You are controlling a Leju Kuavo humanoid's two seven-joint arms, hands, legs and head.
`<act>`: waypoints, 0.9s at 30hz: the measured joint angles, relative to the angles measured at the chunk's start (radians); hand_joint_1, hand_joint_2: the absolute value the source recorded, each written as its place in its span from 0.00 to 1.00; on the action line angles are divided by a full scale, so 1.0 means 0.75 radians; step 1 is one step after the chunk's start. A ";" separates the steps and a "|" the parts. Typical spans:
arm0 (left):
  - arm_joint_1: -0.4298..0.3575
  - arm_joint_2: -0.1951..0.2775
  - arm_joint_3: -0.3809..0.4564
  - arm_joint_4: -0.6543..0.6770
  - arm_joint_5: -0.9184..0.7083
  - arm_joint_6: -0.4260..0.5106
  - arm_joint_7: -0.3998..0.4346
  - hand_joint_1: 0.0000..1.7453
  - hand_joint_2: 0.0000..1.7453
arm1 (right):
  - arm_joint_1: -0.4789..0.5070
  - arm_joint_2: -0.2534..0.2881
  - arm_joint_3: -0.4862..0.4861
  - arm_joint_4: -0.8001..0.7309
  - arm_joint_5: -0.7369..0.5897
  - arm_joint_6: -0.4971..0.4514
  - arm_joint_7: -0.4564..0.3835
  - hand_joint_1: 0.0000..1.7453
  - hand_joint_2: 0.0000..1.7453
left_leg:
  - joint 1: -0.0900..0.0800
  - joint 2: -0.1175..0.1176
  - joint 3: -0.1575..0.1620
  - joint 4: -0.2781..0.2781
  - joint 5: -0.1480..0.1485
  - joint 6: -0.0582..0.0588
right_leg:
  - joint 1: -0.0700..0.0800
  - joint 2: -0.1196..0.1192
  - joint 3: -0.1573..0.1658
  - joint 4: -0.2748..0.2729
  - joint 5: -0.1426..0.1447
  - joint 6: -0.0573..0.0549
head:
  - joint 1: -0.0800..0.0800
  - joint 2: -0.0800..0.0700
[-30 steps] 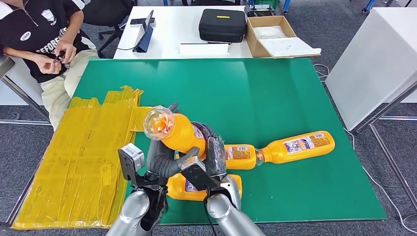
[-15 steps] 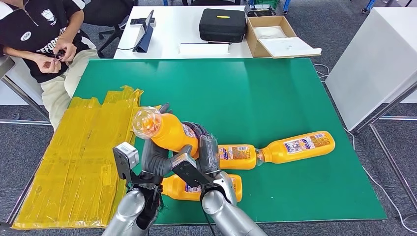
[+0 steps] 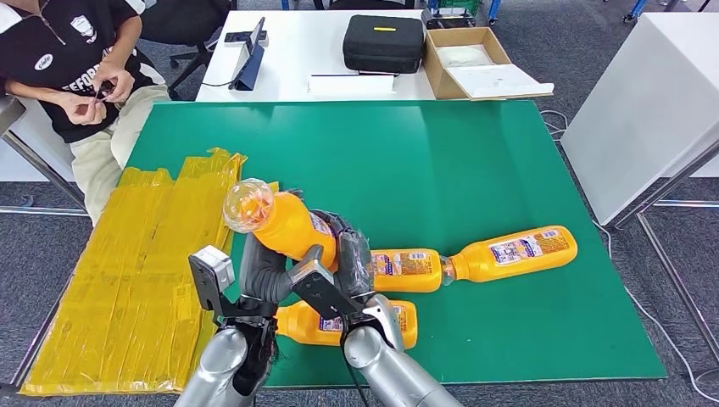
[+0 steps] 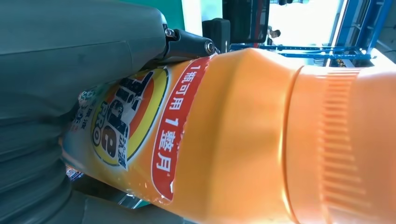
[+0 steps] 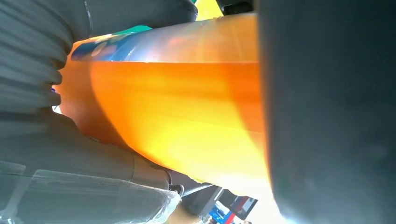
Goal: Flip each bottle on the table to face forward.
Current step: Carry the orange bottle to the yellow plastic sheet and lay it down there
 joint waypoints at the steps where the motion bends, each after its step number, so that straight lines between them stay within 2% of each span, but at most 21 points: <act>1: 0.000 0.000 0.002 0.000 0.003 0.002 -0.001 1.00 1.00 | -0.003 0.000 0.006 0.003 -0.007 0.000 0.000 1.00 1.00 | 0.000 0.000 0.000 0.000 0.000 0.000 | 0.000 0.000 0.000 0.000 0.000 0.000 | 0.000 0.000; 24: -0.009 0.001 0.010 0.010 0.022 0.007 -0.005 1.00 1.00 | -0.038 0.000 0.035 0.046 -0.067 -0.006 -0.021 1.00 1.00 | 0.000 0.000 0.000 0.000 0.000 0.000 | 0.000 0.000 0.000 0.000 0.000 0.000 | 0.000 0.000; 25: -0.013 0.001 0.011 0.012 0.023 0.006 -0.005 1.00 1.00 | -0.042 0.000 0.037 0.048 -0.081 -0.007 -0.024 0.88 1.00 | 0.000 0.000 0.000 0.000 0.000 0.000 | 0.000 0.000 0.000 0.000 0.000 0.000 | 0.000 0.000; 27: -0.020 0.001 0.014 0.013 0.025 0.006 -0.005 1.00 1.00 | -0.051 0.000 0.041 0.053 -0.106 -0.012 -0.037 0.38 1.00 | 0.000 0.000 0.000 0.000 0.000 0.000 | 0.000 0.000 0.000 0.000 0.000 0.000 | 0.000 0.000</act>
